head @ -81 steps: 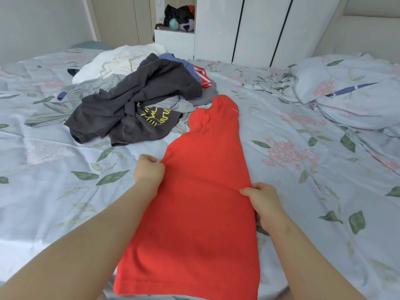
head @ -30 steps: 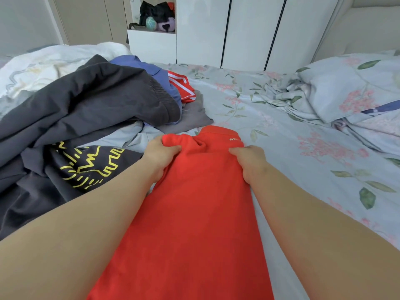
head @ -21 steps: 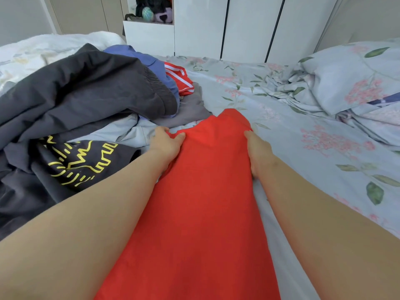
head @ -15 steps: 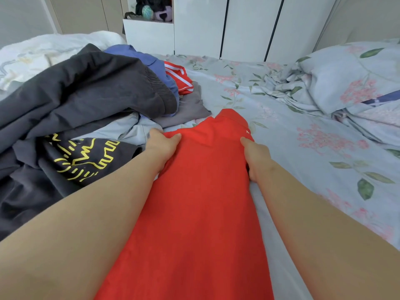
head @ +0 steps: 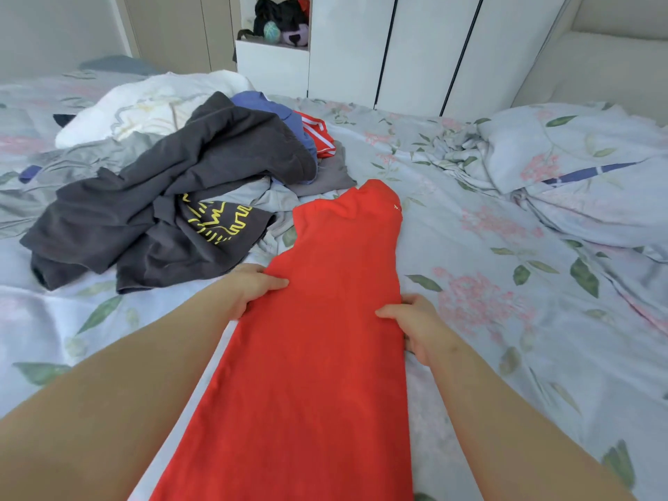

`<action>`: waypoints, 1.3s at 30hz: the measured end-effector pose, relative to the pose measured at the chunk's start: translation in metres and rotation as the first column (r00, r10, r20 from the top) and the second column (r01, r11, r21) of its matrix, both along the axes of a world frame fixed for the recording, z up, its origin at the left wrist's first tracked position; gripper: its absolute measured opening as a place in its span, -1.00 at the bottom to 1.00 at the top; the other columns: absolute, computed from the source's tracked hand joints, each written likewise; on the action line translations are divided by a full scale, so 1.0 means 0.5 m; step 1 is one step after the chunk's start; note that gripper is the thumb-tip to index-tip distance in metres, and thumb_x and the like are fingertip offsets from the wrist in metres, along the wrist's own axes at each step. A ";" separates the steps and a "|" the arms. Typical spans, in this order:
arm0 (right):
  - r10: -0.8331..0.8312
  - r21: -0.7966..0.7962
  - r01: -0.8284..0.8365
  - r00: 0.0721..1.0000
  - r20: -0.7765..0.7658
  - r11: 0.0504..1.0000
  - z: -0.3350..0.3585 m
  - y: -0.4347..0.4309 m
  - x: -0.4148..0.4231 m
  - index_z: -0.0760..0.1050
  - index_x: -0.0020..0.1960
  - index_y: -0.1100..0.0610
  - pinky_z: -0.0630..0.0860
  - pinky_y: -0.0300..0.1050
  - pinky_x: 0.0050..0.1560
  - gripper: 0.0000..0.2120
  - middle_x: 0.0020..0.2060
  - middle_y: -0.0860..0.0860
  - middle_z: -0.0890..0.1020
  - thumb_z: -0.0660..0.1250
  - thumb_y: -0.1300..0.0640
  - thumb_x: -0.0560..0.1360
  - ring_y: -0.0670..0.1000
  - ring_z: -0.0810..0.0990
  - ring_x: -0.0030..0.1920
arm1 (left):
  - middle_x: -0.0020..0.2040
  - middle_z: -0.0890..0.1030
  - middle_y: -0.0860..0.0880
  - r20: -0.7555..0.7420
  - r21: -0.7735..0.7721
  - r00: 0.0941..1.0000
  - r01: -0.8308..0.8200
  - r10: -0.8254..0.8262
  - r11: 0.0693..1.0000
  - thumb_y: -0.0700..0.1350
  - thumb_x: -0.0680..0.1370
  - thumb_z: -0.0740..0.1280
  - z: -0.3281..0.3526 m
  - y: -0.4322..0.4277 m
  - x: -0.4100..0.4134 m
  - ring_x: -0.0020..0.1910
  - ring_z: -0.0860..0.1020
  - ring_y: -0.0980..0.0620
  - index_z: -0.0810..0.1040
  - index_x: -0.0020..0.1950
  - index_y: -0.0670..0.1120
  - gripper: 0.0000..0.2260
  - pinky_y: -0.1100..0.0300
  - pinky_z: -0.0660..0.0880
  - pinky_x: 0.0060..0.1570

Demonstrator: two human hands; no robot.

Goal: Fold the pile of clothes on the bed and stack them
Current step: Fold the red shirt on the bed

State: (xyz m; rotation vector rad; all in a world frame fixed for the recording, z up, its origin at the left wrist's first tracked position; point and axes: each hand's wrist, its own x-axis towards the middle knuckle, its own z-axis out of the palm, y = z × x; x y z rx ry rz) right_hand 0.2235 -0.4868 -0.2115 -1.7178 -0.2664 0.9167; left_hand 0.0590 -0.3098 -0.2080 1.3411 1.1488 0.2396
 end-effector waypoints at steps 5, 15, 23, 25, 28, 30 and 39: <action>-0.102 0.063 0.105 0.993 -0.058 0.992 -0.011 -0.077 -0.062 0.52 -0.15 0.20 0.62 -0.11 -0.22 -0.92 -0.20 0.14 0.64 0.32 0.32 0.50 0.04 0.62 -0.25 | -0.03 0.65 -0.18 -0.014 0.026 0.998 -0.069 0.069 0.997 -0.09 0.48 0.44 -0.011 -0.064 -0.084 -0.22 0.60 -0.05 0.57 0.00 -0.19 -0.80 0.15 0.55 -0.20; 0.361 -0.023 -0.370 0.918 -0.166 0.929 0.014 -0.216 -0.149 0.58 0.06 0.16 0.58 -0.23 -0.24 -0.85 -0.12 0.04 0.71 0.37 0.22 0.49 -0.05 0.68 -0.17 | -0.07 0.69 -0.16 0.023 -0.089 0.995 0.099 -0.098 0.991 -0.14 0.46 0.45 -0.009 -0.173 -0.223 -0.13 0.67 -0.07 0.60 0.06 -0.19 -0.78 0.12 0.61 -0.16; 0.297 0.129 -0.275 0.934 -0.200 0.953 0.037 -0.261 -0.174 0.55 0.10 0.17 0.63 -0.13 -0.13 -0.85 -0.09 0.09 0.69 0.28 0.20 0.56 0.01 0.67 -0.15 | 0.01 0.68 -0.16 0.172 -0.057 0.982 0.090 -0.079 0.994 -0.11 0.53 0.35 0.001 -0.216 -0.279 -0.15 0.65 -0.03 0.60 0.12 -0.16 -0.79 0.09 0.56 0.00; 0.313 0.149 -0.288 0.930 -0.190 0.946 0.051 -0.274 -0.174 0.55 0.13 0.17 0.61 -0.08 -0.08 -0.82 -0.05 0.11 0.68 0.27 0.17 0.56 0.04 0.66 -0.12 | -0.03 0.69 -0.12 0.280 -0.042 0.959 0.054 -0.040 0.998 -0.13 0.55 0.32 0.023 -0.234 -0.280 -0.19 0.66 0.03 0.61 0.07 -0.14 -0.84 0.17 0.61 -0.11; 0.347 0.185 -0.327 0.933 -0.092 0.927 0.090 -0.297 -0.170 0.57 0.07 0.15 0.57 -0.14 -0.10 -0.85 -0.10 0.05 0.69 0.26 0.17 0.56 -0.01 0.65 -0.14 | -0.13 0.69 -0.07 0.388 0.061 0.921 -0.012 -0.013 0.998 -0.16 0.55 0.32 0.069 -0.264 -0.280 -0.24 0.65 0.07 0.61 0.00 -0.14 -0.89 0.28 0.58 -0.26; 0.347 0.202 -0.346 0.937 0.031 0.916 0.123 -0.312 -0.166 0.60 -0.01 0.13 0.54 -0.19 -0.11 -0.87 -0.18 0.00 0.70 0.27 0.20 0.55 -0.04 0.64 -0.18 | -0.08 0.65 -0.06 0.427 0.198 0.904 -0.098 0.004 0.975 -0.17 0.54 0.33 0.095 -0.285 -0.276 -0.18 0.61 0.08 0.61 -0.05 -0.13 -0.92 0.29 0.56 -0.21; 0.043 0.436 -0.217 0.926 0.375 0.873 0.187 -0.308 -0.144 0.60 -0.03 0.10 0.36 -0.29 0.19 -0.84 0.31 -0.13 0.39 0.27 0.28 0.53 -0.31 0.42 0.22 | 0.22 0.48 0.22 0.553 0.460 0.820 -0.154 -0.147 0.874 -0.24 0.55 0.30 0.157 -0.302 -0.245 0.22 0.42 0.31 0.63 -0.08 -0.07 -0.86 0.34 0.33 0.18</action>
